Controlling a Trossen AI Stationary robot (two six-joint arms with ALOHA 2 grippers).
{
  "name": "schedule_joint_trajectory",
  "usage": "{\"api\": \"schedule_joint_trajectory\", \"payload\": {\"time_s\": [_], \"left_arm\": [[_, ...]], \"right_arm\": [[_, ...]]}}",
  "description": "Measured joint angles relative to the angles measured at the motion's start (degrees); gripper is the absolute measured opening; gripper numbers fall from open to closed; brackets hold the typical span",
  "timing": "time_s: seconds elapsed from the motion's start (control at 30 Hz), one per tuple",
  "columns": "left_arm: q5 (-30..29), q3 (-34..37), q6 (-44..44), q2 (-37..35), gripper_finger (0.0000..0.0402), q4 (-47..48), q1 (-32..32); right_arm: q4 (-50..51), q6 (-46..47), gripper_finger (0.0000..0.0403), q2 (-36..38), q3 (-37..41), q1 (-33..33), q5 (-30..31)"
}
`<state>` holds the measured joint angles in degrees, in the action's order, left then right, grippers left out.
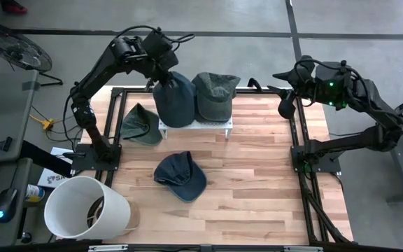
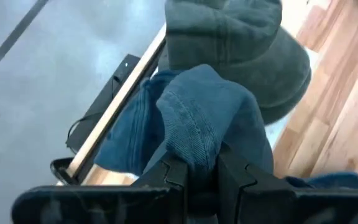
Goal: Pick & Place hat
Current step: Stack the right blue cap on top of the other blue cap on the shelf
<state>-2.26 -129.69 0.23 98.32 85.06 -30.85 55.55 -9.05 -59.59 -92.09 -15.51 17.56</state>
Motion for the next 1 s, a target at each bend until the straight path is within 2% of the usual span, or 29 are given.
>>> {"api": "schedule_joint_trajectory", "payload": {"time_s": [0.33, 0.63, 1.0], "left_arm": [[-0.2, 0.0, 0.9, 2.2, 0.0036, -2.7, 0.1], [-6.8, 0.0, -0.5, 5.3, 0.0046, -3.3, 0.1], [-8.9, 0.0, -0.5, 7.5, 0.0057, -4.2, 0.1]], "right_arm": [[0.0, 0.0, 0.0181, 0.0, 0.0, 0.0, 0.2], [0.0, 1.0, 0.0181, 0.0, 0.0, 0.0, 0.1], [1.7, 2.8, 0.0181, 0.0, 0.0, 0.0, 0.0]]}}
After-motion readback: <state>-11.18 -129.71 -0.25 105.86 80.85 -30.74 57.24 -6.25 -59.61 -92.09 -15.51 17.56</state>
